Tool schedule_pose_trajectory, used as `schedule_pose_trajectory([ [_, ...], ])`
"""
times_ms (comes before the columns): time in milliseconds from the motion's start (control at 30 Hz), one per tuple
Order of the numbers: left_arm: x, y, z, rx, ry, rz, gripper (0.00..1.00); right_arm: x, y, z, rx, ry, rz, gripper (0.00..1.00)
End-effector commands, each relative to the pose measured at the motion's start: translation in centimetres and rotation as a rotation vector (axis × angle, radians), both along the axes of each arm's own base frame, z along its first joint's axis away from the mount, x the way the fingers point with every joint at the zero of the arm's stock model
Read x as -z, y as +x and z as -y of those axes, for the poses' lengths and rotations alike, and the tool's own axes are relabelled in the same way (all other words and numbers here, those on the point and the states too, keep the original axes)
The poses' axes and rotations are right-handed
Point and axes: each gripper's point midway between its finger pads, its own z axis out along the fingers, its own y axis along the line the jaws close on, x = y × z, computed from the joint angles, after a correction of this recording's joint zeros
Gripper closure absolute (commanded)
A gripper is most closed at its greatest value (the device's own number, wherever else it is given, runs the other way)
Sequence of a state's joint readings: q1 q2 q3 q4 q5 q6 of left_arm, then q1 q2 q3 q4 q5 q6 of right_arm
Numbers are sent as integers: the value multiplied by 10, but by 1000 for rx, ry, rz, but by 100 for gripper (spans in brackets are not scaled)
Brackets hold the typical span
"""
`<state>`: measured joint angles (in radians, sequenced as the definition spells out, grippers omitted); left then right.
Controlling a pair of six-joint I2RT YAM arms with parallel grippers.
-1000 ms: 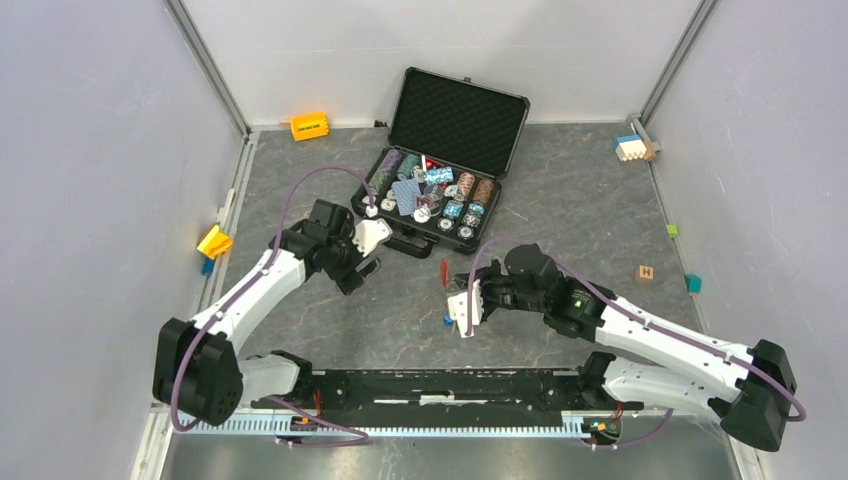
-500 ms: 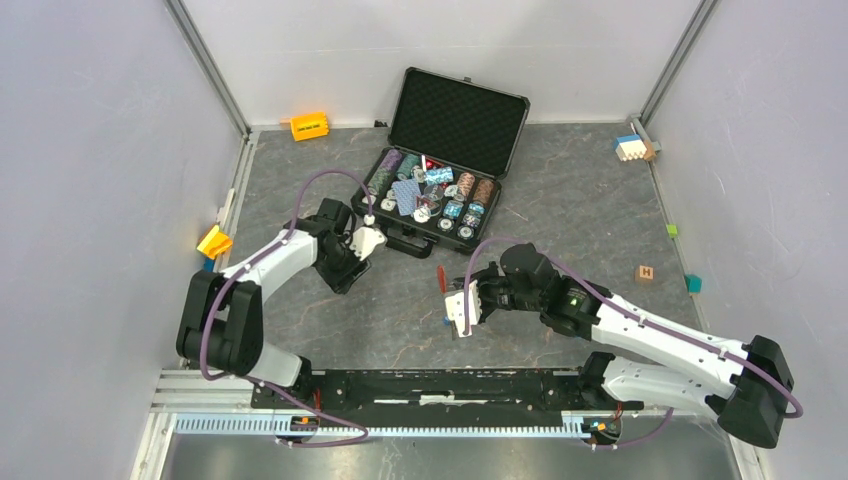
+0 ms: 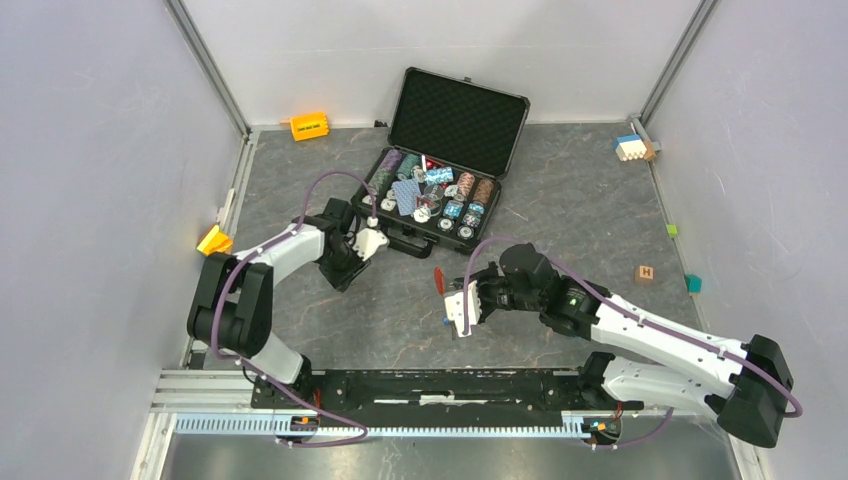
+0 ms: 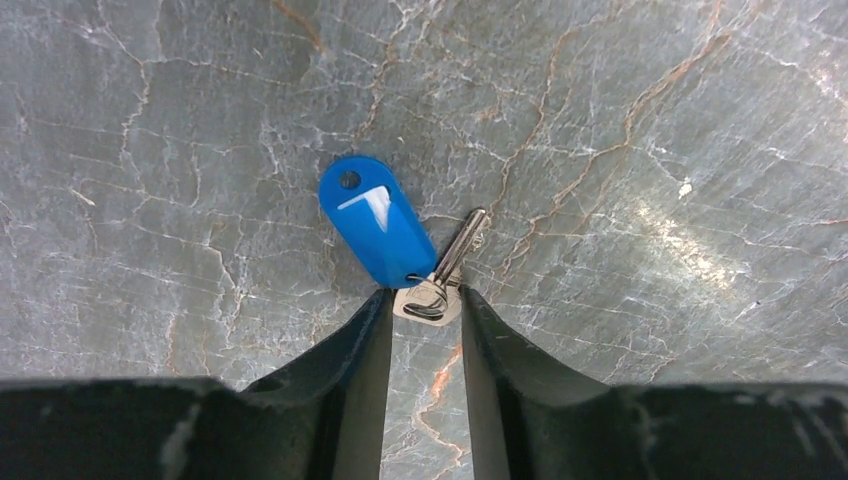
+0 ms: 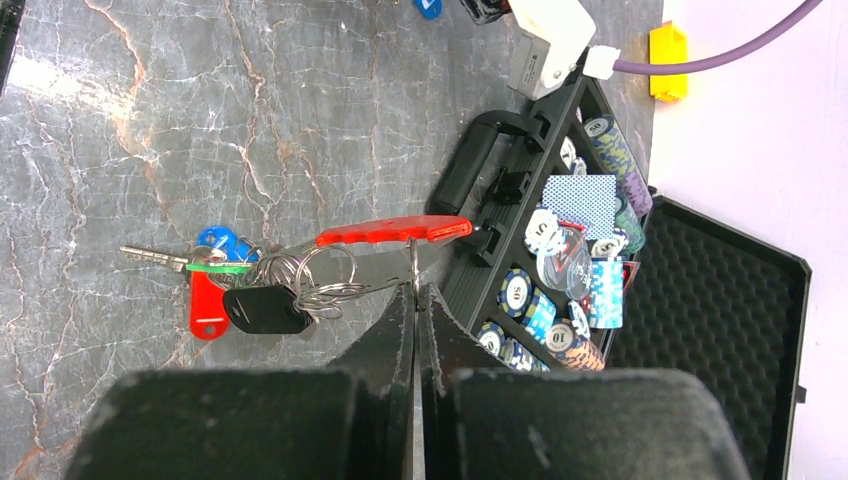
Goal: Put the keys on the keyring
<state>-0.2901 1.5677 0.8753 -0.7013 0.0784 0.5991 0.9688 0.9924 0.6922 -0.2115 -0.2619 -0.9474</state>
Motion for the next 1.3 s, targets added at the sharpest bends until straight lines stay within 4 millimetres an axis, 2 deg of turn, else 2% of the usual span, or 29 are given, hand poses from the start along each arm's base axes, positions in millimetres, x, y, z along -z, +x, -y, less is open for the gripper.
schedule_pose_trajectory([
  [0, -7, 21, 3, 41, -4, 60, 65, -27, 1, -11, -23, 61, 31, 100],
  [233, -18, 21, 11, 54, -51, 76, 84, -25, 1, -11, -20, 56, 28, 100],
  [633, -52, 11, 36, 79, -215, 118, 89, -25, 2, -11, -16, 55, 29, 100],
  [667, -53, 13, 35, 77, -212, 132, 87, -24, 2, -11, -16, 53, 27, 100],
  [800, -50, 24, 29, 67, -171, 178, 56, -22, 2, -11, -18, 48, 25, 100],
  [900, -44, 29, 31, 83, -168, 172, 42, -21, 2, -12, -21, 46, 21, 100],
  [1100, -28, 32, 44, 206, -153, 139, 33, -21, 1, -12, -24, 44, 16, 100],
  [1267, -6, 31, 42, 271, -81, 102, 32, -21, 1, -11, -26, 44, 17, 100],
])
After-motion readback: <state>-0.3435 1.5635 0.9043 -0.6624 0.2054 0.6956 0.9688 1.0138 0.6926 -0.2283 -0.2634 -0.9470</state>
